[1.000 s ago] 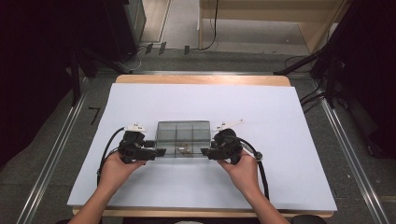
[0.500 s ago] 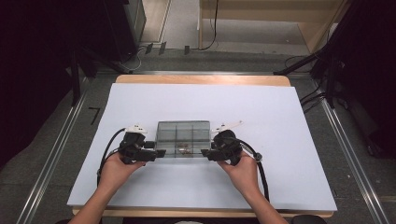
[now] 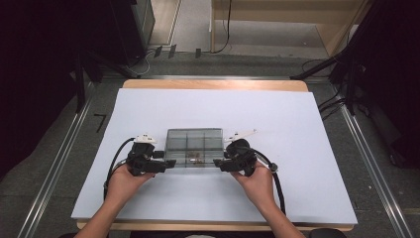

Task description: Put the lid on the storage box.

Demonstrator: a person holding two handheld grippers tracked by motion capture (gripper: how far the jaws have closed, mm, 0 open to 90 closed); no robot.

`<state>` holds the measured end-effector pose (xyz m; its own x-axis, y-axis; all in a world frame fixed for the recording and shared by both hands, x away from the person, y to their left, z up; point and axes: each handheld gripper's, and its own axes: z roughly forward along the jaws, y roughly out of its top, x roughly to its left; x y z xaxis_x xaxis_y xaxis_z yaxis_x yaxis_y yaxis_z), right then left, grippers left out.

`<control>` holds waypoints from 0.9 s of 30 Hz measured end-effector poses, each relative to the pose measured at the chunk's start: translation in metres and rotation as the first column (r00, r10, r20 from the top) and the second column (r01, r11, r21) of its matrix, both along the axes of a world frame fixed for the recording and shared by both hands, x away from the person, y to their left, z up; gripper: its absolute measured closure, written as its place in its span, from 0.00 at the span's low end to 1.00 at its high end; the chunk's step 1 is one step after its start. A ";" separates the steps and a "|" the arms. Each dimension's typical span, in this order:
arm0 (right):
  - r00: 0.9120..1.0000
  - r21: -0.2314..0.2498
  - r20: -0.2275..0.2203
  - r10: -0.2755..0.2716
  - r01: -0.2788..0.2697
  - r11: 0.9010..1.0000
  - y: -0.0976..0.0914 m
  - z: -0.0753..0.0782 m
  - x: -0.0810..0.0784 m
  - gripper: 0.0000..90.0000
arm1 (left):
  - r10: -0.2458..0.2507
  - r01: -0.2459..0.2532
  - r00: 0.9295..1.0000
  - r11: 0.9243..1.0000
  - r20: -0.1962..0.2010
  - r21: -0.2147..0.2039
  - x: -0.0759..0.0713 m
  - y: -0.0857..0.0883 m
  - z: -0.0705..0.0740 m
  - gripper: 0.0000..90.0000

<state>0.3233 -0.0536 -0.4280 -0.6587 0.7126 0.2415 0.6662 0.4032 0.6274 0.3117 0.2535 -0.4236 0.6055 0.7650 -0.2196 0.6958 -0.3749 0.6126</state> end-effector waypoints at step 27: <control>1.000 -0.012 -0.018 -0.006 0.006 1.000 -0.001 -0.007 -0.001 0.57 | -0.010 0.010 1.000 1.000 -0.020 0.005 0.000 -0.001 -0.008 0.42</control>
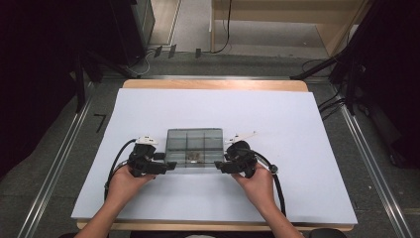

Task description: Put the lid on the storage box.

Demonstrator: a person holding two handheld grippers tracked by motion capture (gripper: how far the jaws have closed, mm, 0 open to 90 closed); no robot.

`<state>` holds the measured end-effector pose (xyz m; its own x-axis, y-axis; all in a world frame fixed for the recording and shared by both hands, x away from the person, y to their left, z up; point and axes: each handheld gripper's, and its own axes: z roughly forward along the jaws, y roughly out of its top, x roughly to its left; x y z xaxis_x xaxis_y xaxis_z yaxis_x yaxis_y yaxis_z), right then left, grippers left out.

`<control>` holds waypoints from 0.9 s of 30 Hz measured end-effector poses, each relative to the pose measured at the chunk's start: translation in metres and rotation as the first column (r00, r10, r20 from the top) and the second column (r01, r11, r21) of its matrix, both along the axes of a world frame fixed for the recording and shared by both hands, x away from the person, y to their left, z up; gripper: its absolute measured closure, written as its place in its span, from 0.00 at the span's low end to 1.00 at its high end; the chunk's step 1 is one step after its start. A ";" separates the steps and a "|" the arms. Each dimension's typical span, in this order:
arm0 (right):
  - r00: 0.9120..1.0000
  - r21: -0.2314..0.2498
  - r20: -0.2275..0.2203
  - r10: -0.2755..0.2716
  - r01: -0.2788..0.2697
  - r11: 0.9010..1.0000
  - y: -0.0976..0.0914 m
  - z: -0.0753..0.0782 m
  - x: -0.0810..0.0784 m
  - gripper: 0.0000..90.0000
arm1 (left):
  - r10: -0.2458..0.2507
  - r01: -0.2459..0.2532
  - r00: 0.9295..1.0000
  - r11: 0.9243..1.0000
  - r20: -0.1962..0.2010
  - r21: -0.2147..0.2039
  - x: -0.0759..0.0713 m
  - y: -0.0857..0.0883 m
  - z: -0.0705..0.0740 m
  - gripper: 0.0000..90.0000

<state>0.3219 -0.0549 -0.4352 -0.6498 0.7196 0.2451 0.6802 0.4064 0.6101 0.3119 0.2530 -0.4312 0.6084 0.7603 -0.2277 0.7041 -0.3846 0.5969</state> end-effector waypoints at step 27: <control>1.000 -0.009 0.004 0.008 -0.008 1.000 0.001 -0.002 -0.002 0.57 | -0.009 0.009 1.000 1.000 -0.010 0.004 -0.002 0.002 -0.003 0.42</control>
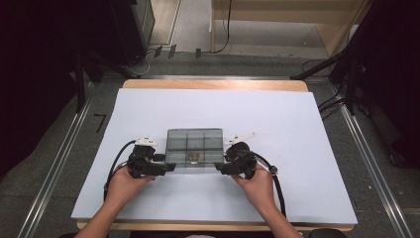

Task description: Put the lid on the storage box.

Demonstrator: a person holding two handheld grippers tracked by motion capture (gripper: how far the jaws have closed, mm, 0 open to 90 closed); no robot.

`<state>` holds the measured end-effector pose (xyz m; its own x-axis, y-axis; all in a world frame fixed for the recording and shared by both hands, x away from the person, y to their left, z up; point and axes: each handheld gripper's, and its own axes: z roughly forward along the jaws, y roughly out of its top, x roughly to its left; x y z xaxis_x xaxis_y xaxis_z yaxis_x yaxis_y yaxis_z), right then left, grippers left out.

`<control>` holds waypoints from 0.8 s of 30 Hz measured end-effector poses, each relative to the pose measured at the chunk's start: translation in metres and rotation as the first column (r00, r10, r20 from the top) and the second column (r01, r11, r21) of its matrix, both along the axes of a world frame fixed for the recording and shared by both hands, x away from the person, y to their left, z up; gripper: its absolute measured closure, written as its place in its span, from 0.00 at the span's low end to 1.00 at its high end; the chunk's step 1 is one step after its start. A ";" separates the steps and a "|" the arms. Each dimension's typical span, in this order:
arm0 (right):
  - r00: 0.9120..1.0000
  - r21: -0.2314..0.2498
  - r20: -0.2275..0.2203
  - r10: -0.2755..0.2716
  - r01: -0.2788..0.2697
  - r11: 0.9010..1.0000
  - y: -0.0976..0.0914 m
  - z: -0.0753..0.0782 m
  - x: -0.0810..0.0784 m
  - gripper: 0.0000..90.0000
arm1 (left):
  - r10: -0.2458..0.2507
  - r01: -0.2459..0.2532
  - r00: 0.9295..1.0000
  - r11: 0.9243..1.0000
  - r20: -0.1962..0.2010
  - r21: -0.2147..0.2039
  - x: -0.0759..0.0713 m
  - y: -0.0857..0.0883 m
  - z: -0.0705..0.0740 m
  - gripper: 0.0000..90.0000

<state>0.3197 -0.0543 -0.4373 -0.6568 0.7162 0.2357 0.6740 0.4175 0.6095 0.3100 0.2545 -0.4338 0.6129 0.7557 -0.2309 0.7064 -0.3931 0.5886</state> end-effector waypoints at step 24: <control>1.000 0.019 -0.003 0.006 -0.006 1.000 -0.004 0.005 -0.002 0.56 | -0.008 0.008 1.000 1.000 -0.024 -0.010 0.000 0.002 0.003 0.42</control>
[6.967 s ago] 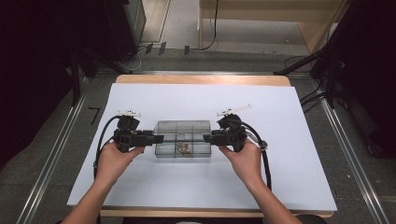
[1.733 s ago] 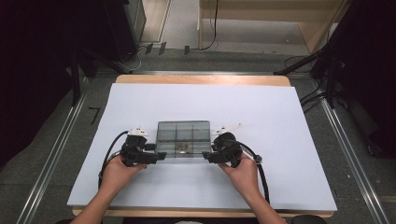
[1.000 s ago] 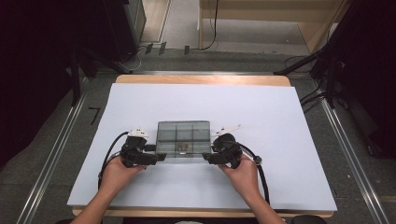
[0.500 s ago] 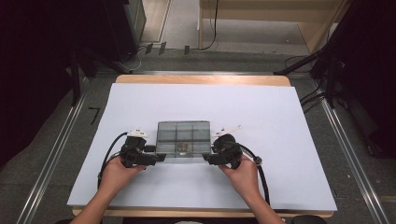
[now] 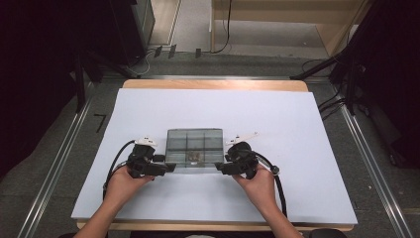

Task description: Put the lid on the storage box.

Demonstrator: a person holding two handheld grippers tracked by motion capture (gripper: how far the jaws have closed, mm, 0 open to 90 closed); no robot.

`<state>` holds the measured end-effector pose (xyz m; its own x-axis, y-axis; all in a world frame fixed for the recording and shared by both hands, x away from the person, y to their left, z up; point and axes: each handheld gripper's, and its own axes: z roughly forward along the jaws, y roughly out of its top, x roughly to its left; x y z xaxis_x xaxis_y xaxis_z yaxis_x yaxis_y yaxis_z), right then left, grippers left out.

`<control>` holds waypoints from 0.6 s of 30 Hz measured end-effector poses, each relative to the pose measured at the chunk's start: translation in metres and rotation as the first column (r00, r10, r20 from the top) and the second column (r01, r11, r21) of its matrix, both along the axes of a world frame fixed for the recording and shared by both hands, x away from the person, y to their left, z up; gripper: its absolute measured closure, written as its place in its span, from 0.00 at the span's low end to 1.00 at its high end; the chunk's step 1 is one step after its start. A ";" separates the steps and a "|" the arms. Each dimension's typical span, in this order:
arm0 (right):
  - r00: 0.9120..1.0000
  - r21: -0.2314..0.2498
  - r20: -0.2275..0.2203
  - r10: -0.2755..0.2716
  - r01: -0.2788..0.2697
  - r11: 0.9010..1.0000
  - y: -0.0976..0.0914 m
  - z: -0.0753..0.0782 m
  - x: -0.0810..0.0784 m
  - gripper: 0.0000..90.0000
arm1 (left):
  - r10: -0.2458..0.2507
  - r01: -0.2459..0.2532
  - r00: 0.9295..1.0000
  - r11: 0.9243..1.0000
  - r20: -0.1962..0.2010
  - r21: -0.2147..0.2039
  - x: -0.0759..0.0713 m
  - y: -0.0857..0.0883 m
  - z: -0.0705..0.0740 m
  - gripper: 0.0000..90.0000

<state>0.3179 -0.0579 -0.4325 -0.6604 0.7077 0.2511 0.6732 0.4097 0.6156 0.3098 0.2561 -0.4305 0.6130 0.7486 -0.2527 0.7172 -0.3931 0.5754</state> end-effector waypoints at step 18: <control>0.999 0.046 0.034 -0.019 0.018 0.999 -0.015 0.020 0.003 0.55 | 0.028 -0.028 1.000 0.999 0.006 -0.042 0.002 0.008 0.021 0.41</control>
<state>0.3208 -0.0731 -0.4124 -0.6562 0.7082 0.2606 0.6582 0.3681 0.6567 0.3123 0.2636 -0.4097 0.5936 0.7546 -0.2797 0.7236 -0.3484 0.5958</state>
